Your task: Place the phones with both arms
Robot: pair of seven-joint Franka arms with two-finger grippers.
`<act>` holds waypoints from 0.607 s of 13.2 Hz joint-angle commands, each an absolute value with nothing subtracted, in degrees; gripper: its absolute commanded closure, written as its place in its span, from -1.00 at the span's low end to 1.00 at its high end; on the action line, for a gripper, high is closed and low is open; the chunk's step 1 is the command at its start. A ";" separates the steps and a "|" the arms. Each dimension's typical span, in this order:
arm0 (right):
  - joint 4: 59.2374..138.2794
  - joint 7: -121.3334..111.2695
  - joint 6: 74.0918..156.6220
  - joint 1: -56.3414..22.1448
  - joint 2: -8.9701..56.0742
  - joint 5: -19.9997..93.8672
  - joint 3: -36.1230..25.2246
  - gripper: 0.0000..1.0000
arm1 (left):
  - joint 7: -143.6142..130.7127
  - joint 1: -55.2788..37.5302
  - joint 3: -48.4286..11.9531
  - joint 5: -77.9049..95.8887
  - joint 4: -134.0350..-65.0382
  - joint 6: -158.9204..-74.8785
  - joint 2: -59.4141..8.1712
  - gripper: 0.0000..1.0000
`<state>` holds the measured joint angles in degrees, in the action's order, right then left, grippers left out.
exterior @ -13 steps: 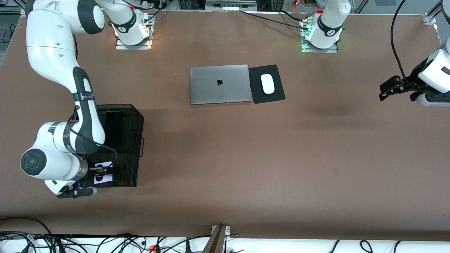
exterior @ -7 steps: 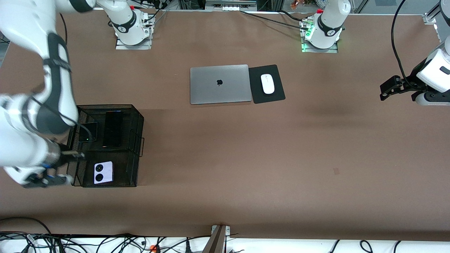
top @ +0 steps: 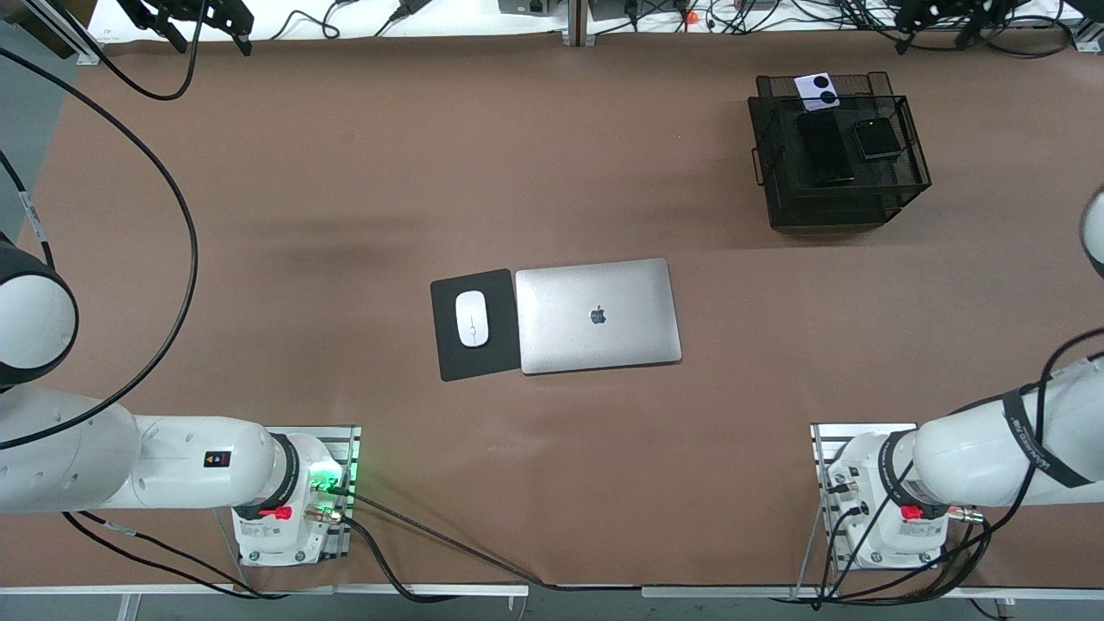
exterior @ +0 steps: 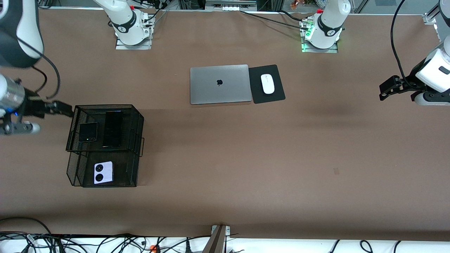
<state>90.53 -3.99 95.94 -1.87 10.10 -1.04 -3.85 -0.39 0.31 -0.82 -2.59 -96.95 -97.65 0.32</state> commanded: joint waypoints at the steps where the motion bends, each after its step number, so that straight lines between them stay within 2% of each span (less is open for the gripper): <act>1: 100.44 -2.46 97.91 -0.44 0.81 -1.76 -3.34 -1.00 | 0.62 0.70 -1.14 -3.96 -96.59 -97.65 0.70 -1.00; 3: 101.78 -2.63 97.74 -0.44 -1.75 -1.76 -4.65 -1.00 | 0.62 0.70 -1.14 -3.96 -96.59 -97.65 0.62 -1.00; 8: 97.48 -2.64 91.78 -0.53 -1.76 -2.20 -4.31 -1.00 | 0.62 0.62 -1.14 -3.96 -96.50 -97.65 0.62 -1.00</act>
